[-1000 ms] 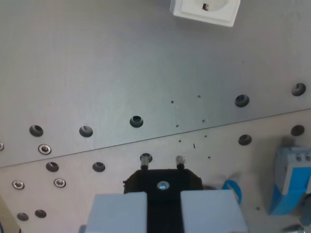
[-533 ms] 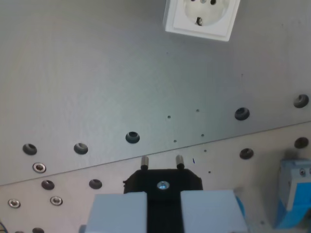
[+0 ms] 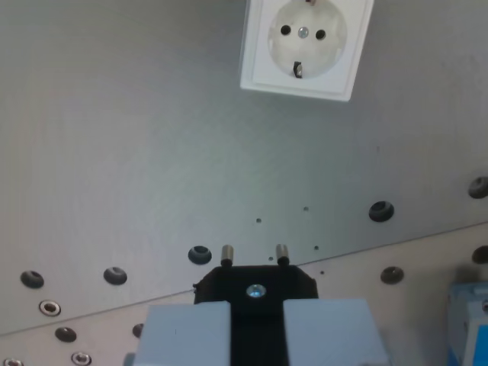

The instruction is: Move above the white socket

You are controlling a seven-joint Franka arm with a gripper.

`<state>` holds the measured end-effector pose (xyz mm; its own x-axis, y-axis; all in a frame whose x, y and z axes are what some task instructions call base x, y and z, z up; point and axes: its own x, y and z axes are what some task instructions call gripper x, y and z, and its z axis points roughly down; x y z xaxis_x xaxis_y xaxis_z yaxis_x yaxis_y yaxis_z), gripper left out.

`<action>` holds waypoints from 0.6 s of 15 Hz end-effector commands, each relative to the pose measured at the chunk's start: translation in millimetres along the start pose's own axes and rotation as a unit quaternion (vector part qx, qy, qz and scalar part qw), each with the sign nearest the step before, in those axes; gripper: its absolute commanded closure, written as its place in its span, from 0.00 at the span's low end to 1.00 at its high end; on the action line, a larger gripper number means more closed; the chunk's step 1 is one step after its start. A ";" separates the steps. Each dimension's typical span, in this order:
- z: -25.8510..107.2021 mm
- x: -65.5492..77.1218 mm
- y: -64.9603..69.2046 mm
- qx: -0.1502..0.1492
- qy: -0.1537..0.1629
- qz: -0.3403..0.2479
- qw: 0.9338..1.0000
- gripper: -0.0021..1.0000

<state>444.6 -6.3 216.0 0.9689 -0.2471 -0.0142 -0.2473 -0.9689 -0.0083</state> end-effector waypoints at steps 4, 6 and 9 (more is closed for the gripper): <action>26.4 12.7 9.5 -0.020 0.031 0.052 0.998 1.00; 35.0 17.5 12.6 -0.022 0.029 0.057 0.998 1.00; 47.2 24.7 16.6 -0.025 0.024 0.063 0.997 1.00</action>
<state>456.4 -25.6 173.4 0.9542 -0.2990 -0.0016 -0.2990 -0.9541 -0.0165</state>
